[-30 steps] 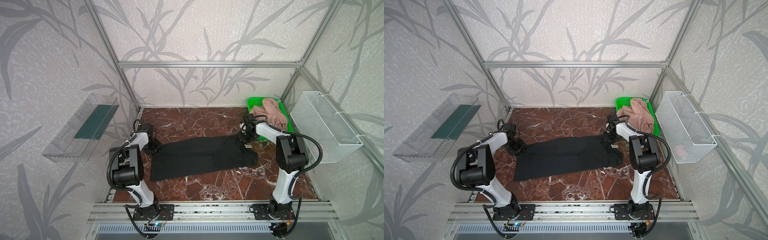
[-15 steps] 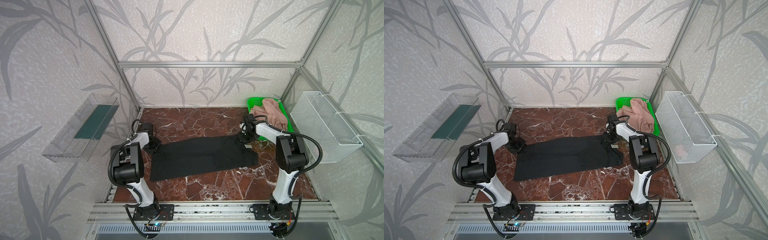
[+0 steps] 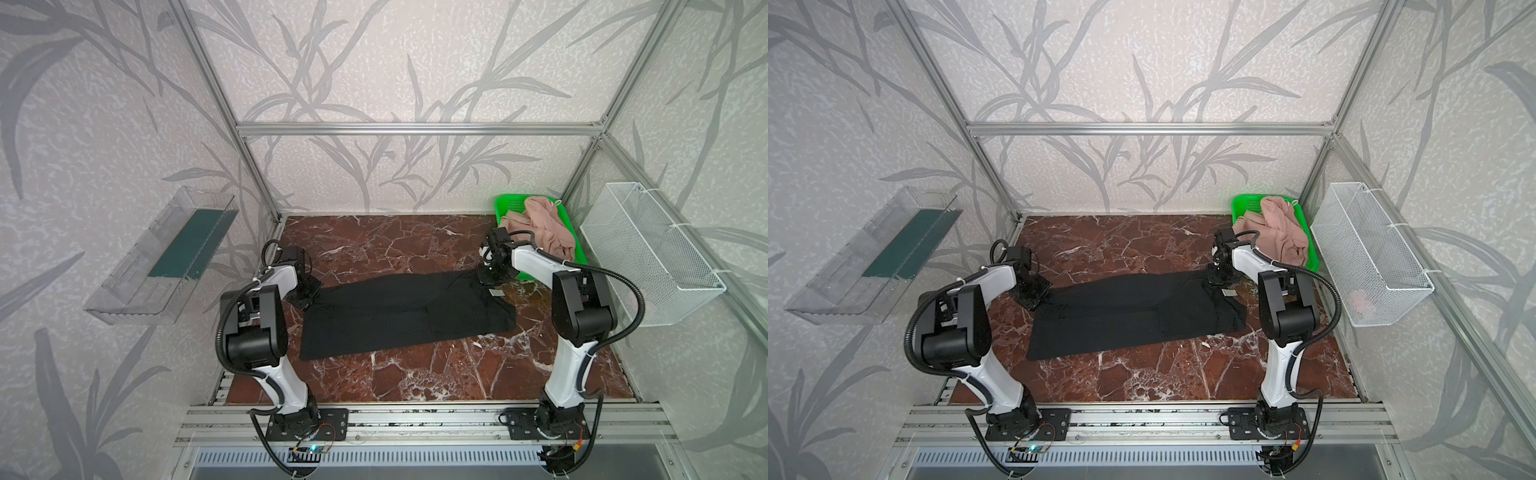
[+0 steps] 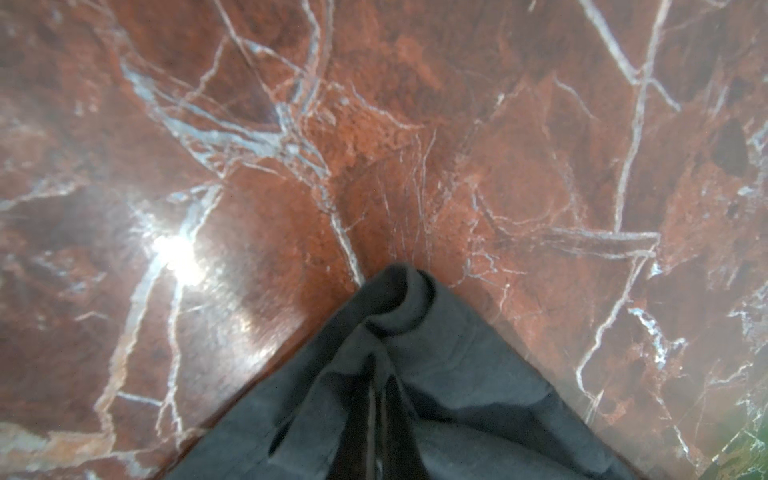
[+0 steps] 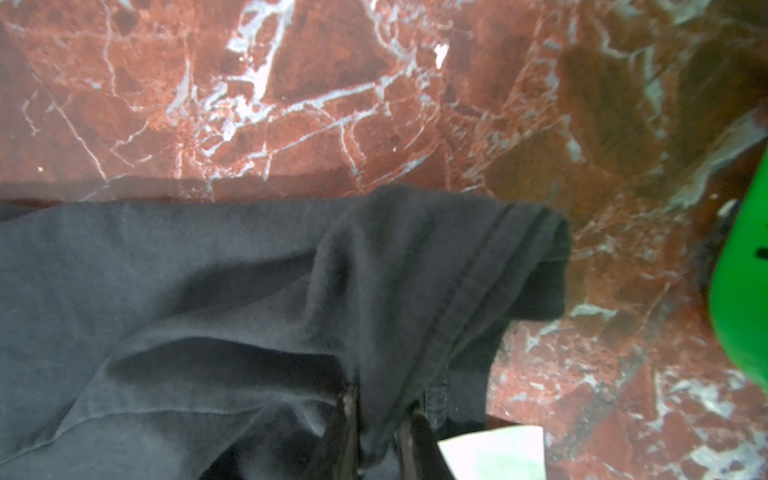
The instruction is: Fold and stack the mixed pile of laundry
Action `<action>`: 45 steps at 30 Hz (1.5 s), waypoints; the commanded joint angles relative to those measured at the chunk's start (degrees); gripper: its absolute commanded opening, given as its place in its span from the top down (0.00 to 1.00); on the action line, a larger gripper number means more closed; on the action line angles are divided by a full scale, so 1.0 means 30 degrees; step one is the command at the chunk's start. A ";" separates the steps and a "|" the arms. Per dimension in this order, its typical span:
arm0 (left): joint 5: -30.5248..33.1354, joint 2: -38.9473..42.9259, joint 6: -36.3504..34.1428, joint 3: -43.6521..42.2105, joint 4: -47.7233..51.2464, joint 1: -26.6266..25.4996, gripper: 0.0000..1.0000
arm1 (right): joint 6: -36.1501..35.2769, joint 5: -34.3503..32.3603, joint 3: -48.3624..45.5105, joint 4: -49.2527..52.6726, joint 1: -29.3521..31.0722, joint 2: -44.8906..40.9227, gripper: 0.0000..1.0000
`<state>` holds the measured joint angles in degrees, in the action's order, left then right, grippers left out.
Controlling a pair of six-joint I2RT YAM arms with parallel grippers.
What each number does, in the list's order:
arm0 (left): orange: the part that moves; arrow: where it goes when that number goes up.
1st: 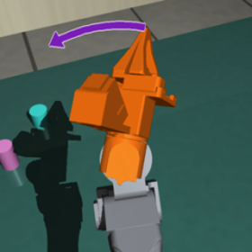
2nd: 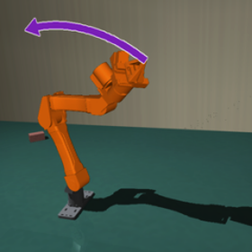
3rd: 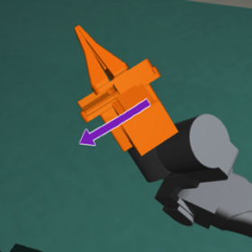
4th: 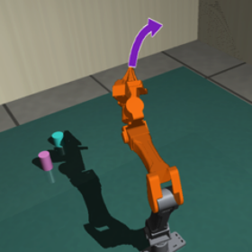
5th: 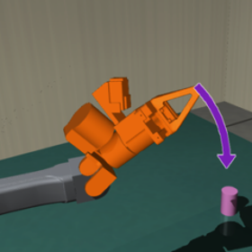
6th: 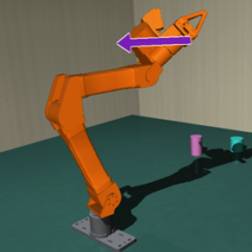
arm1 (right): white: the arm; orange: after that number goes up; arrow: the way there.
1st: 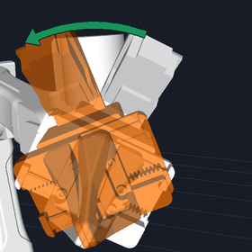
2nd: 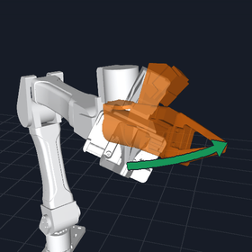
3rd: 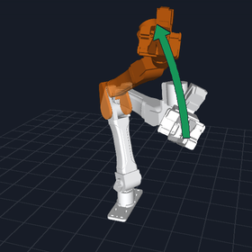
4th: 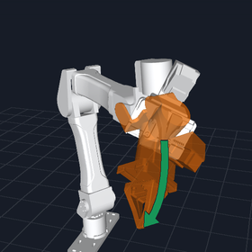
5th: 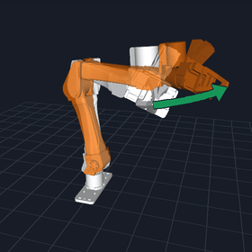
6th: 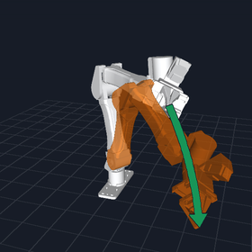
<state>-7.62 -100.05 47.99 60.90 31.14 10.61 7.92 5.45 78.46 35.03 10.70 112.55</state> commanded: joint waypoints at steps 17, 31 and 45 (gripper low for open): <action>-0.1003 0.6396 -0.2572 -0.6026 0.2492 -0.0210 0.99 | -0.0019 -0.0148 0.0116 0.0486 -0.0080 0.0237 0.81; 0.2152 0.6173 -0.4344 -0.1256 0.5031 -0.0184 0.48 | -0.0062 -0.0144 0.0347 0.0816 -0.0080 0.0114 0.81; 0.2697 0.1578 -0.4648 -0.1099 0.4402 -0.0103 0.60 | -0.0143 -0.0175 0.0486 0.0765 -0.0124 0.0285 0.81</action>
<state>-1.06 -95.35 34.11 58.67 43.88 10.00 7.88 5.41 78.63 35.51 10.70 112.57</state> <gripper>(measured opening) 0.406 0.191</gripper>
